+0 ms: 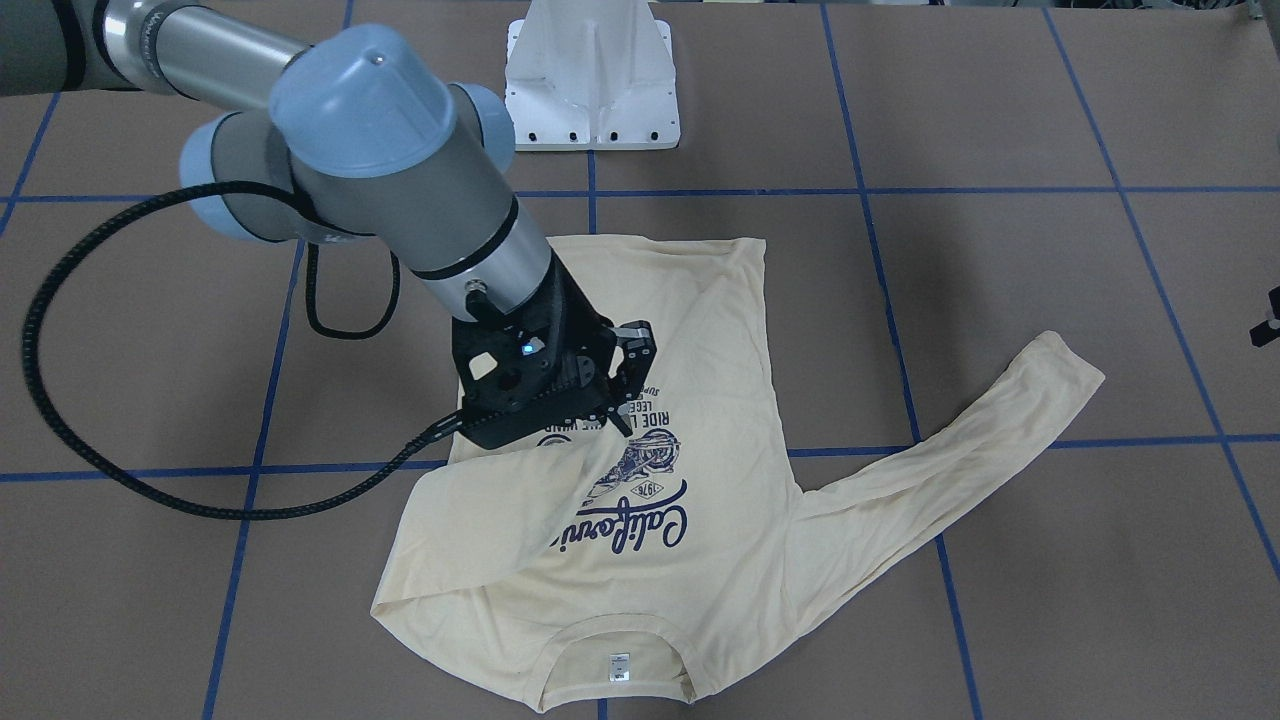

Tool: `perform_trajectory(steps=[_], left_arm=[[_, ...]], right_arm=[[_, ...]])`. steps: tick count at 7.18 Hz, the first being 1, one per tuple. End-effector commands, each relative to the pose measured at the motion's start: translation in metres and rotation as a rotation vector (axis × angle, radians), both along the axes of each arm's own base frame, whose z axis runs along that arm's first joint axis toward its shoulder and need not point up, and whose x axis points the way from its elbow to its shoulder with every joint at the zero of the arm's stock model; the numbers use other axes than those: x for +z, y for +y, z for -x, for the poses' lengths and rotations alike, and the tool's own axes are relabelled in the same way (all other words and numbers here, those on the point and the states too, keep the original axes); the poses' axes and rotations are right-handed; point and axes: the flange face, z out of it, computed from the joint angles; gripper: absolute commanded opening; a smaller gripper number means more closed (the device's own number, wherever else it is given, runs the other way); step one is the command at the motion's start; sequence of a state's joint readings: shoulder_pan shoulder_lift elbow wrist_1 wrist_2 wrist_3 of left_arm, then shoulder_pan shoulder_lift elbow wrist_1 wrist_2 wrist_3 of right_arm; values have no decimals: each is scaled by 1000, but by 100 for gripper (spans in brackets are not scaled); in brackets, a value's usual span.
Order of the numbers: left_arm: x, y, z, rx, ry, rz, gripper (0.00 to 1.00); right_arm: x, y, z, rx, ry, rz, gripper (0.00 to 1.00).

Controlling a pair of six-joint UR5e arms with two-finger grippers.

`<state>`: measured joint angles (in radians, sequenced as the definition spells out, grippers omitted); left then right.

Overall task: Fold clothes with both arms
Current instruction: 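Carry the sleeve with the right gripper across the shirt toward the collar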

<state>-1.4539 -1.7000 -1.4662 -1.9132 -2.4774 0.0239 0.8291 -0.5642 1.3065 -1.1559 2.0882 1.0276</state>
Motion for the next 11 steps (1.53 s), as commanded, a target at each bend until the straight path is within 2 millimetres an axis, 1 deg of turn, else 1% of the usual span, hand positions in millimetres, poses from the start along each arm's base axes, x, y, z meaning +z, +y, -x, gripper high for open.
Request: perform_trajectory(steps=[1, 2, 3, 4, 5, 6, 7, 8, 9, 11], left_arm=[[-1, -3, -2, -16, 5, 21, 100], [2, -4, -3, -15, 4, 27, 100], [2, -4, -3, -15, 4, 27, 100], [4, -6, -3, -15, 4, 30, 100], [4, -11, -4, -15, 4, 30, 100], [6, -17, -4, -15, 4, 26, 100], [11, -23, -5, -15, 4, 27, 100], [10, -27, -6, -15, 4, 27, 100], [9, -28, -6, -15, 4, 26, 100], [6, -30, -6, -16, 5, 22, 100]], right_arm=[[12, -9, 44, 4, 49, 26, 0], [14, -20, 67, -3, 85, 55, 0], [22, -12, 93, 5, 116, 56, 0], [24, -5, 108, -5, 129, 59, 0], [8, -2, 126, 10, 142, 44, 0], [-7, -3, 146, 47, 147, 10, 0], [4, -6, 156, 60, 127, -17, 0], [5, 0, 165, 74, 134, -30, 39], [-1, 13, 179, 130, 134, -78, 99], [-10, 16, 181, 137, 125, -84, 99]])
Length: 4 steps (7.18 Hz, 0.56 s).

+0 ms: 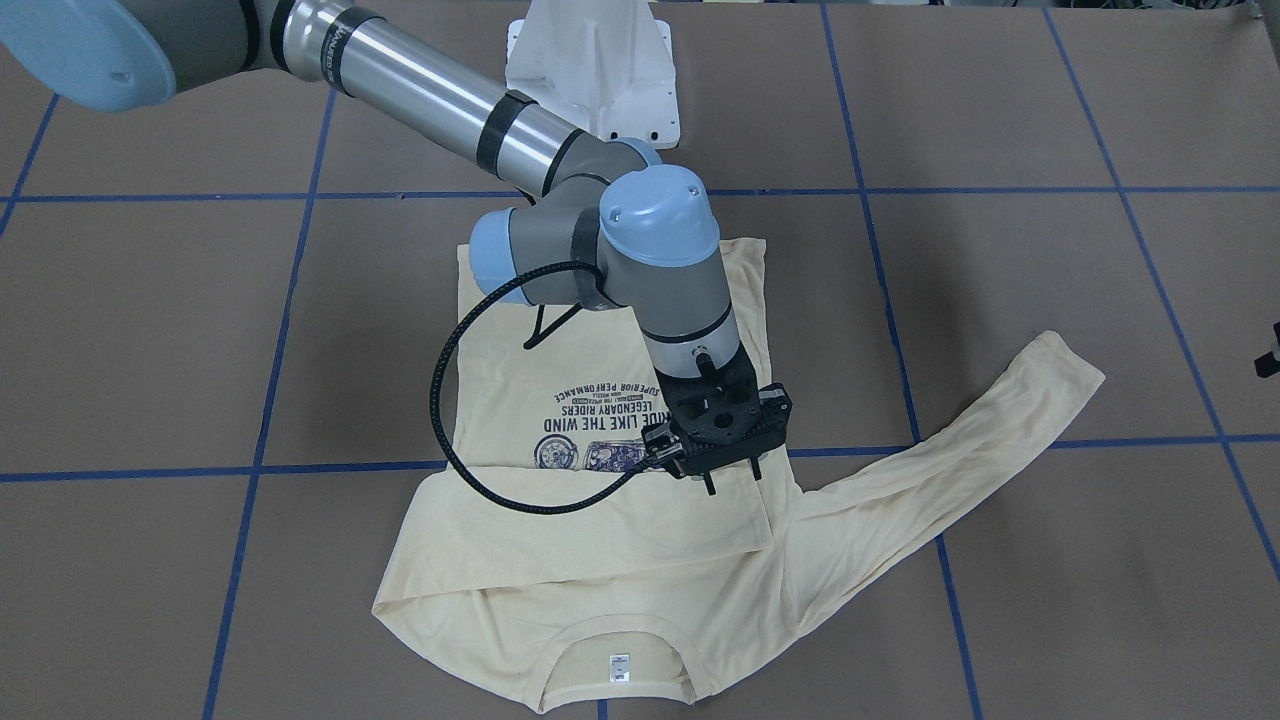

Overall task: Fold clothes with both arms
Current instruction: 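Carry the sleeve with the right gripper across the shirt toward the collar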

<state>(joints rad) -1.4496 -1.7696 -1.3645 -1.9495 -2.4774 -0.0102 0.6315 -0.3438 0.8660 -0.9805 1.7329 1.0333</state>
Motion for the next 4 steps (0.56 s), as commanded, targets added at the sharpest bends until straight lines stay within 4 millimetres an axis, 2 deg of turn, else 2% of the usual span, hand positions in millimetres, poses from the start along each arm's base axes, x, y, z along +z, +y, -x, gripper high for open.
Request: perform_trajectory(steps=[1, 2, 3, 4], left_arm=[[-1, -1, 0, 0, 0, -1, 100], [-7, -2, 0, -4, 1, -7, 100], [-28, -8, -4, -55, 11, 13, 100], [-48, -9, -34, -106, -20, 16, 100]], right_arm=[[-8, 3, 2, 20, -16, 13, 99], [-10, 3, 0, 25, -20, 27, 99], [-14, 9, -11, 33, -8, 70, 99], [-17, 19, -41, 37, 50, 119, 99]])
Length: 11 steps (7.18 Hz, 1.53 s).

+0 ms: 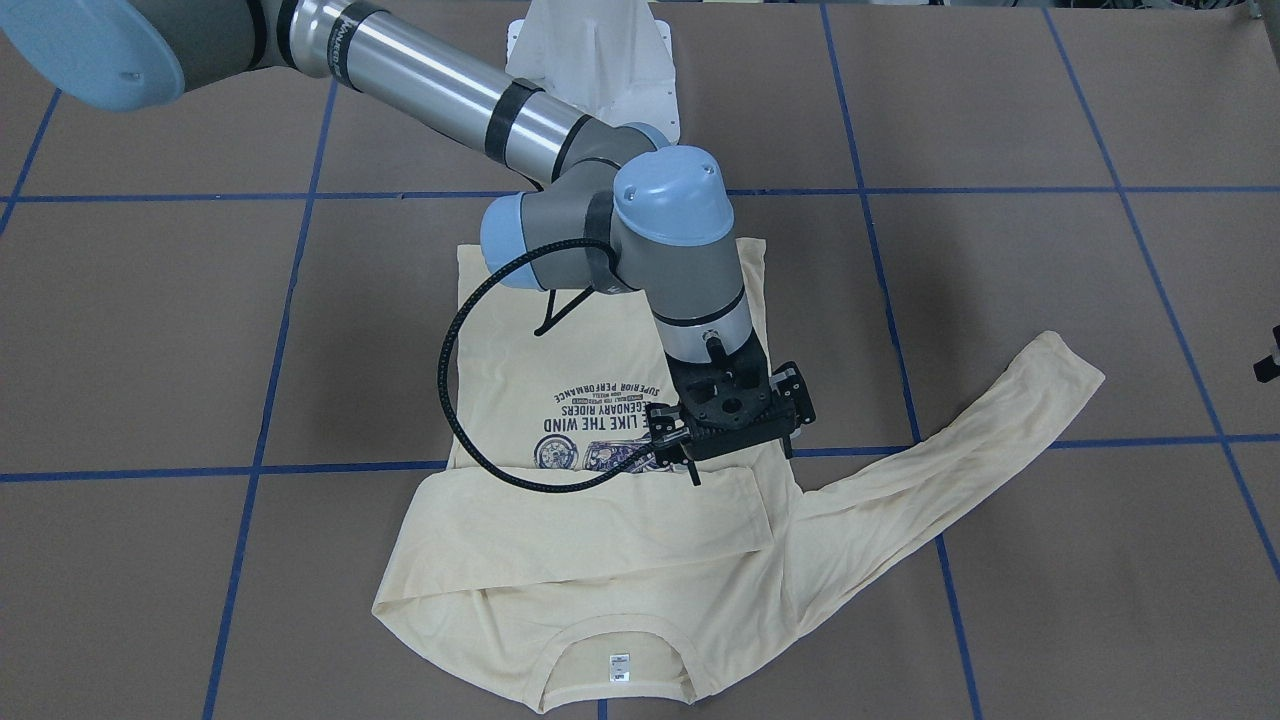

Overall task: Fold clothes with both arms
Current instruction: 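Release the sleeve near the collar and lift the right gripper away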

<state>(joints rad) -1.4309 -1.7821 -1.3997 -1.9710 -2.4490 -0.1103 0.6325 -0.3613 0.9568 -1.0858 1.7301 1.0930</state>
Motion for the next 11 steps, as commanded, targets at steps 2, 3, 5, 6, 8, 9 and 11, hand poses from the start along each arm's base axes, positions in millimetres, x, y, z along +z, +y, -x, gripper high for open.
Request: perform_trajectory(steps=[2, 3, 5, 6, 8, 9, 11], left_arm=[[-56, 11, -73, -149, -29, 43, 100], [-63, 27, -97, -194, -38, 77, 100], [-33, 90, -134, -282, 11, 128, 100], [-17, 112, -153, -313, 8, 127, 100], [22, 127, -179, -338, -79, 148, 100], [41, 127, -178, -347, -80, 136, 100], [59, 130, -182, -338, -83, 138, 100]], right_arm=[[17, 1, -74, -9, 118, 170, 100], [57, -4, -106, -32, 107, 208, 100], [154, 23, -185, -92, 164, 226, 100], [171, 30, -213, -137, 213, 241, 100], [200, 46, -271, -213, 313, 213, 100], [216, 51, -294, -231, 301, 234, 100], [220, 53, -301, -235, 287, 241, 100]])
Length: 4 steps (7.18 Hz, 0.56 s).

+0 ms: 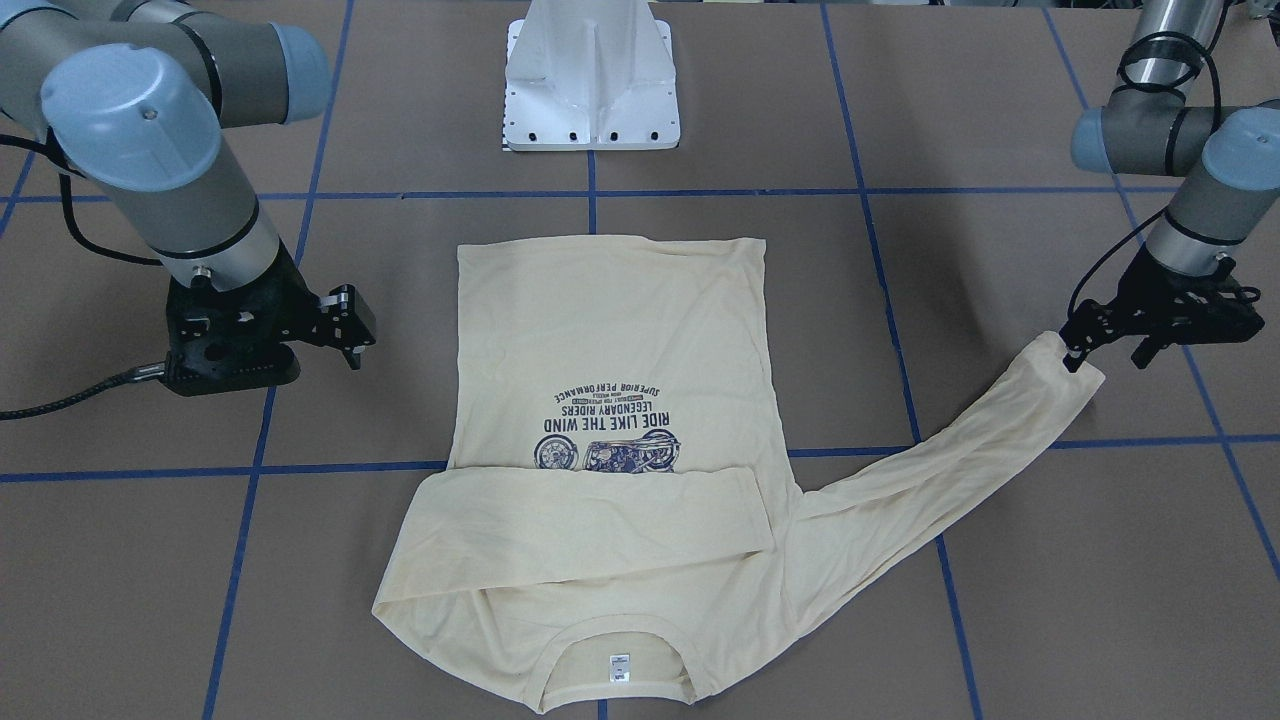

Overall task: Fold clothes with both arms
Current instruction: 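Lower the left gripper to the cuff of the other sleeve and grasp it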

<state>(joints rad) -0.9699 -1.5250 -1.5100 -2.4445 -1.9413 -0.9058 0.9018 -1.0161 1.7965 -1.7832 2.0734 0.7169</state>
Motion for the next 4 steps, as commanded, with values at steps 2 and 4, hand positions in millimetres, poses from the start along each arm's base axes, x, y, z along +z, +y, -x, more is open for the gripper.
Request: perform_trajectory(steps=[2, 4], left_arm=[[10, 10, -20, 36, -10, -3, 99], [9, 12, -26, 45, -12, -6, 98]], right_arm=[[2, 2, -9, -12, -26, 12, 100], [2, 2, -10, -10, -25, 11, 100]])
